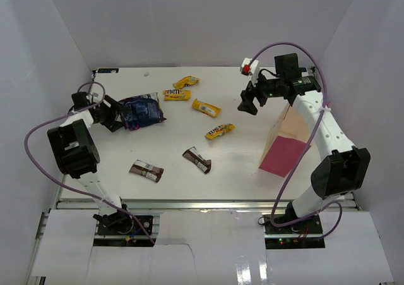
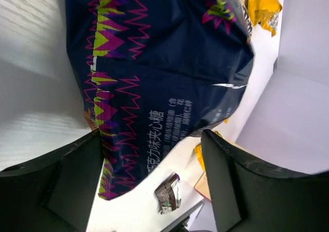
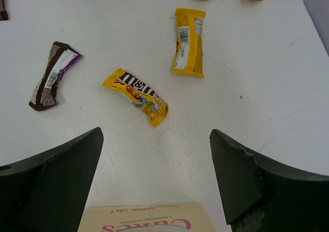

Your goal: Place the snacks into the paper bag

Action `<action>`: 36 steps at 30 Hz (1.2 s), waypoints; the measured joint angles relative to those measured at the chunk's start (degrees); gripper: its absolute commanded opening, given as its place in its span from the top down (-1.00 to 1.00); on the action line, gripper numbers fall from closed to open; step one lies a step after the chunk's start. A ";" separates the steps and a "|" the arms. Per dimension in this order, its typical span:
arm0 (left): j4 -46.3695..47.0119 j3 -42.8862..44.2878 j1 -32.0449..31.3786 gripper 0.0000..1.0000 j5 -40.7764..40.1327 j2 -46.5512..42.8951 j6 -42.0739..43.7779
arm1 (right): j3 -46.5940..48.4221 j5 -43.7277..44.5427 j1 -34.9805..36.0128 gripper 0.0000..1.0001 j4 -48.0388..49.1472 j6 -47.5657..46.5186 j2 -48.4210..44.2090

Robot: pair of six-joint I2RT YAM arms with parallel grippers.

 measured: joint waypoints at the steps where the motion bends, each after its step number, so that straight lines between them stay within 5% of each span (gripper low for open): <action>1: 0.94 -0.63 -0.02 -0.57 0.98 0.44 -0.37 | 0.20 -0.17 0.00 -0.80 -0.17 0.00 0.37; 9: 4.11 -1.90 -0.35 0.08 3.72 4.96 -1.64 | 2.67 -1.44 0.00 -0.80 -1.60 -0.09 2.84; 13: 4.70 -1.86 -0.66 0.70 3.52 4.94 -0.63 | 3.76 -2.58 0.00 -0.80 -2.97 -0.63 2.99; 17: 4.98 -1.86 -1.31 1.00 2.60 3.63 1.66 | 5.20 -5.05 0.00 -0.80 -4.24 -2.16 3.02; 29: 6.78 -0.70 -9.99 1.00 0.46 -11.67 3.52 | 9.92 -16.50 0.94 -0.80 -8.13 -14.45 3.23; 36: 9.27 -0.63 -12.87 1.00 2.67 -15.72 -2.84 | 4.68 -14.38 9.44 -0.81 1.18 -15.43 2.25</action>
